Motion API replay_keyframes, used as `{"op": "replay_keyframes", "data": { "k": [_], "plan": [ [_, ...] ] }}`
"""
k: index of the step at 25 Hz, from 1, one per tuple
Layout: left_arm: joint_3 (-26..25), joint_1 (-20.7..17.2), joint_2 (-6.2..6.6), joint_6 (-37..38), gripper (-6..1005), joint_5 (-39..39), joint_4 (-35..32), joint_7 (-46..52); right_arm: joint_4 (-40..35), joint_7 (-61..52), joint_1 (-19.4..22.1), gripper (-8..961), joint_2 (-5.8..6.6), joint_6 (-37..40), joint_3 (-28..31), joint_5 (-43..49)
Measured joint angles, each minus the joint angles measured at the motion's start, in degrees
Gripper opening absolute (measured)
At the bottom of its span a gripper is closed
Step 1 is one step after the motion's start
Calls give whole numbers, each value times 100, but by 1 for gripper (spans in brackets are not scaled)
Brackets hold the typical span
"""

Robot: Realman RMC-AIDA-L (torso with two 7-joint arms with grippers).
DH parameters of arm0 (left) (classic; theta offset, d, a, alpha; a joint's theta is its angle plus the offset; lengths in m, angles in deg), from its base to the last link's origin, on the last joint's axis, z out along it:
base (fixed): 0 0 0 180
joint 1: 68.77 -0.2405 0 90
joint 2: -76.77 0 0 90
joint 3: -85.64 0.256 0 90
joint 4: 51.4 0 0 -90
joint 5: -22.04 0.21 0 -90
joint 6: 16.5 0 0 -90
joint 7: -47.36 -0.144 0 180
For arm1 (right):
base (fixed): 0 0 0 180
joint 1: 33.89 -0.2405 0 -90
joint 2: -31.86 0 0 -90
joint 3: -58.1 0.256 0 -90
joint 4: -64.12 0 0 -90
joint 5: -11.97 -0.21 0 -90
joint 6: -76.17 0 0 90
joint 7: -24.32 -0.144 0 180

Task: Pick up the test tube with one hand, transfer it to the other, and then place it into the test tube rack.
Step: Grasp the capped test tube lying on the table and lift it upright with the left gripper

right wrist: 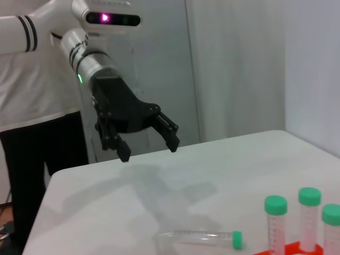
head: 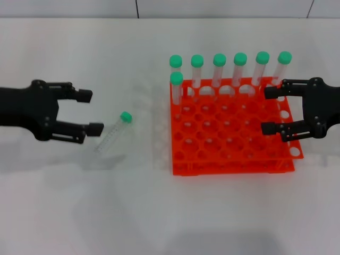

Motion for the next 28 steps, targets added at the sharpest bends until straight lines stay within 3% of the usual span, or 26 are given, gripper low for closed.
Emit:
{"op": "replay_keyframes", "data": {
  "k": [3, 7, 10, 15, 17, 23, 24, 28],
  "plan": [
    [58, 80, 22, 72, 865, 243, -469, 748, -16, 115, 71, 847, -35, -84, 31, -34],
    [144, 224, -67, 117, 864, 931, -1302, 1851, -25, 219, 105, 848, -102, -214, 62, -41],
    [615, 445, -82, 153, 863, 1416, -1691, 3074, -62, 295, 134, 848, -136, -207, 135, -44],
    [1249, 702, 1, 181, 862, 1804, -1681, 4097, -105, 326, 144, 849, -150, -171, 161, -28],
    [1447, 799, -22, 194, 861, 2170, -1657, 4345, -134, 341, 145, 849, -156, -165, 161, -23],
    [1554, 992, -248, -11, 860, 3009, -1382, 4627, -158, 430, 124, 848, -196, -179, 146, -9],
    [1579, 1110, -384, -246, 860, 3308, -1062, 4684, -158, 444, 128, 848, -199, -184, 146, -8],
    [1913, 1249, -459, -701, 860, 3487, -454, 4728, -157, 467, 142, 847, -219, -209, 132, -5]
  ]
}}
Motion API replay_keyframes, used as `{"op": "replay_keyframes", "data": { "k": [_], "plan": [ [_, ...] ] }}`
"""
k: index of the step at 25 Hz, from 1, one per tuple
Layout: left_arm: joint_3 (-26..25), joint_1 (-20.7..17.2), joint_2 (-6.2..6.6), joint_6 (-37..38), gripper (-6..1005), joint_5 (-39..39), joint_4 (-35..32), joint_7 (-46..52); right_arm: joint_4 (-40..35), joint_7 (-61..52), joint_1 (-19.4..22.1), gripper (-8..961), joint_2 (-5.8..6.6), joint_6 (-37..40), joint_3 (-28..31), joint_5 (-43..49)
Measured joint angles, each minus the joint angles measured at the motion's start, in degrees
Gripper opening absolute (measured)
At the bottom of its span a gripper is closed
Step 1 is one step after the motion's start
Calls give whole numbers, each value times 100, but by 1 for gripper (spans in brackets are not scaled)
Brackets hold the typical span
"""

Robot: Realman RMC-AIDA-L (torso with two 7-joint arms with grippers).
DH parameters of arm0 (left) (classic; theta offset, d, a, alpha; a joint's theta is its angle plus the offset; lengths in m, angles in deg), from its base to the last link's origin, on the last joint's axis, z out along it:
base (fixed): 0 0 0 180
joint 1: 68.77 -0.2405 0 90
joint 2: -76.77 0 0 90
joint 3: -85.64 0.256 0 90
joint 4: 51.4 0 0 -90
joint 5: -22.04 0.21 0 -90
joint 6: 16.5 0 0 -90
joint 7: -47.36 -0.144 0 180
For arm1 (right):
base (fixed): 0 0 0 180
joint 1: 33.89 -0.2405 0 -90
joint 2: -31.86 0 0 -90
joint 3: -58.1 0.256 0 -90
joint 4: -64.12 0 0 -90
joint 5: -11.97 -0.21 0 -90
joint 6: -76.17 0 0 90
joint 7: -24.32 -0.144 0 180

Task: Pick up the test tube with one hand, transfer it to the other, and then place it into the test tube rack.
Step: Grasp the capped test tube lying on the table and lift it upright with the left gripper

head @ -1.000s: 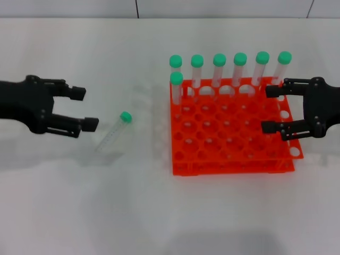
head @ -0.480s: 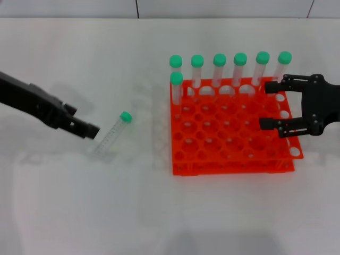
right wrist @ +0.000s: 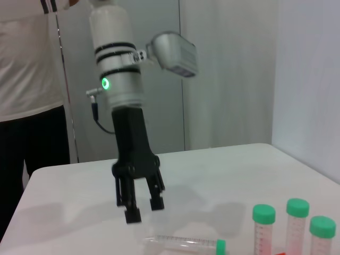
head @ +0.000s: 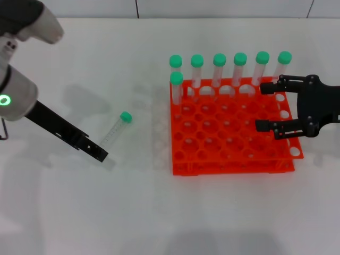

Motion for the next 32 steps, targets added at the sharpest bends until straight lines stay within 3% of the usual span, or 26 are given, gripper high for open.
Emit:
{"op": "replay_keyframes", "data": {
  "k": [7, 20, 25, 32],
  "plan": [
    [357, 176, -6, -357, 859, 158, 539, 259, 57, 11, 13, 846, -18, -34, -7, 1],
    [751, 281, -24, -760, 858, 266, 859, 649, 58, 109, 95, 844, -75, -84, 12, 1],
    [755, 284, -30, -817, 760, 282, 866, 739, 61, 126, 114, 843, -84, -88, 16, 1],
    [756, 286, -33, -901, 534, 328, 902, 815, 61, 129, 146, 841, -85, -67, 16, 3]
  ]
}}
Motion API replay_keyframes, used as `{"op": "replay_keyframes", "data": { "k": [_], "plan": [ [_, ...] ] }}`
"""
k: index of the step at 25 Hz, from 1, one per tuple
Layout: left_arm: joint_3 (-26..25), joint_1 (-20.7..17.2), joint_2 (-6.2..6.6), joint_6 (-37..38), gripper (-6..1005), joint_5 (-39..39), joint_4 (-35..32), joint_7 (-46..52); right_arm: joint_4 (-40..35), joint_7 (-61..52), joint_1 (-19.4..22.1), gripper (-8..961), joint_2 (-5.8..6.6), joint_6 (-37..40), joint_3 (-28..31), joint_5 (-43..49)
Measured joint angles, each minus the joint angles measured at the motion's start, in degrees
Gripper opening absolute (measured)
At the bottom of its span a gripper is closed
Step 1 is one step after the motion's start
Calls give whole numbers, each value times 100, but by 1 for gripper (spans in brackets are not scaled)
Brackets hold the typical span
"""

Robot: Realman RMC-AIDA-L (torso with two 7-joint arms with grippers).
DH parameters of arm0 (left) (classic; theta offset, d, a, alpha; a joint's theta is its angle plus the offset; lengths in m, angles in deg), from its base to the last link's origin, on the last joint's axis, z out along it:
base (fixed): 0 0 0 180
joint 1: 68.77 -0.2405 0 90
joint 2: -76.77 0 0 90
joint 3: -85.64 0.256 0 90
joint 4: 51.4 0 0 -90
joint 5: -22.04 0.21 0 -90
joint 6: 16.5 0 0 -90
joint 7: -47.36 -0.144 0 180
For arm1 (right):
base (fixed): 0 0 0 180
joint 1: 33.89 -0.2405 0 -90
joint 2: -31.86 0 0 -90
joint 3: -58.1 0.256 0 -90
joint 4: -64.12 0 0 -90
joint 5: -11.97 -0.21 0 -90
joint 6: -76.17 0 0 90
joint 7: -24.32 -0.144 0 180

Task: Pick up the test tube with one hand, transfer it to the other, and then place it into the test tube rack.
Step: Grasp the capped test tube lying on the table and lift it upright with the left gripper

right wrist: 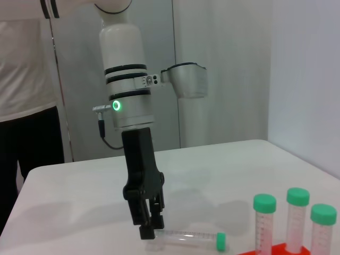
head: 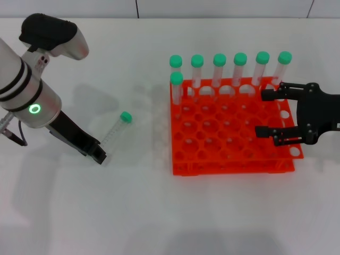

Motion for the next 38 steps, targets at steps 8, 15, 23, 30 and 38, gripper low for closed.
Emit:
{"op": "replay_keyframes", "data": {
  "k": [8, 15, 23, 30, 38],
  "plan": [
    [0, 48, 10, -83, 427, 8, 122, 91, -10, 4, 1, 841, -17, 21, -33, 5],
    [5, 97, 8, -159, 426, 62, 205, 163, -26, 4, 1, 841, -46, 15, -41, 7],
    [91, 170, 10, -250, 424, 75, 296, 221, -23, 4, 1, 841, -54, -11, -41, 7],
    [156, 263, 14, -349, 338, 75, 430, 246, -32, 4, 1, 840, -57, 0, -16, 6],
    [157, 261, 7, -487, 195, 6, 414, 183, -37, 5, 7, 840, -60, -7, 3, 6]
  ]
}}
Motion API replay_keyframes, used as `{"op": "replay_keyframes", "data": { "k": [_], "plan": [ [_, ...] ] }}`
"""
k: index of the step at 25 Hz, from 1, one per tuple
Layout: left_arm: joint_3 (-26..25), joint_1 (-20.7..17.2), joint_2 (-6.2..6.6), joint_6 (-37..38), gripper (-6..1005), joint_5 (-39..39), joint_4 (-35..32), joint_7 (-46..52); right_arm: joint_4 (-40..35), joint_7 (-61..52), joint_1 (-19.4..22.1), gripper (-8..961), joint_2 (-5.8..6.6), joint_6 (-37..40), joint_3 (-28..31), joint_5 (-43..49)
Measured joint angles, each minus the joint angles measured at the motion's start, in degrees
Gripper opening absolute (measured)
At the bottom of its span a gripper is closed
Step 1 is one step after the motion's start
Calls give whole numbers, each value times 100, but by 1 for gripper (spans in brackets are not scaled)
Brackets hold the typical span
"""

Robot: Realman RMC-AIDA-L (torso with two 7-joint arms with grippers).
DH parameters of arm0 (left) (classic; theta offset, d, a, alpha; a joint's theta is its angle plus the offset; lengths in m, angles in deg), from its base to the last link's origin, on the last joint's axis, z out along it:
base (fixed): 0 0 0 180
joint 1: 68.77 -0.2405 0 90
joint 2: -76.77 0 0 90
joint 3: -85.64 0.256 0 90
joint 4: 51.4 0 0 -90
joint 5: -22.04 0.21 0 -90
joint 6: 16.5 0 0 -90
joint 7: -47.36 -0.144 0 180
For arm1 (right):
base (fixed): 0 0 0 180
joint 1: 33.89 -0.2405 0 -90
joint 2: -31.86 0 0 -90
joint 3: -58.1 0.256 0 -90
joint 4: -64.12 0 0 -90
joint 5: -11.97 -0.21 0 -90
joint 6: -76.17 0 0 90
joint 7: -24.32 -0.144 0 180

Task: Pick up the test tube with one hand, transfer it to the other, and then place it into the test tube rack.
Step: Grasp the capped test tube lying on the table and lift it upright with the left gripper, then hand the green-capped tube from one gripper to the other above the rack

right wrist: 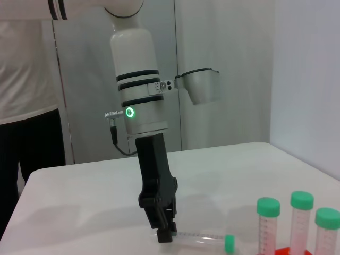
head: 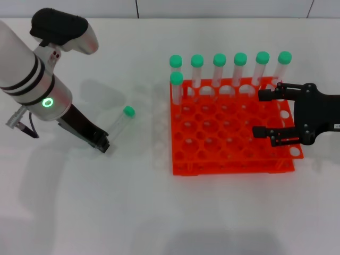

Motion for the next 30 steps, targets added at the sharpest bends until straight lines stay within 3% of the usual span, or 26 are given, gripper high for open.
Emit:
{"op": "replay_keyframes", "data": {
  "k": [5, 13, 18, 23, 26, 29, 30],
  "plan": [
    [-27, -105, -6, -49, 189, -261, -380, -196, -5, -1, 65, 840, 10, 14, 8, -32],
    [-60, -1039, -4, -467, 186, -1312, -2259, -1250, -26, -18, 108, 840, -1, 41, 15, -67],
    [-139, -1445, -4, -1190, 187, -2221, -2508, -2147, -31, -25, 123, 840, -40, 60, 83, -75],
    [-421, -1475, 28, -1283, 187, -3595, -2077, -3550, -46, -21, 90, 840, -106, 62, 89, -89],
    [-694, -1193, 109, -1062, 187, -4530, -1301, -4457, -74, -5, 85, 840, -158, 61, 122, -158],
    [-1070, -716, 322, -610, 187, -5054, -250, -5079, -124, 1, 78, 840, -215, 61, 155, -210],
    [-1273, -464, 451, -376, 187, -5188, 301, -5378, -143, 1, 73, 840, -233, 61, 156, -220]
  ]
}}
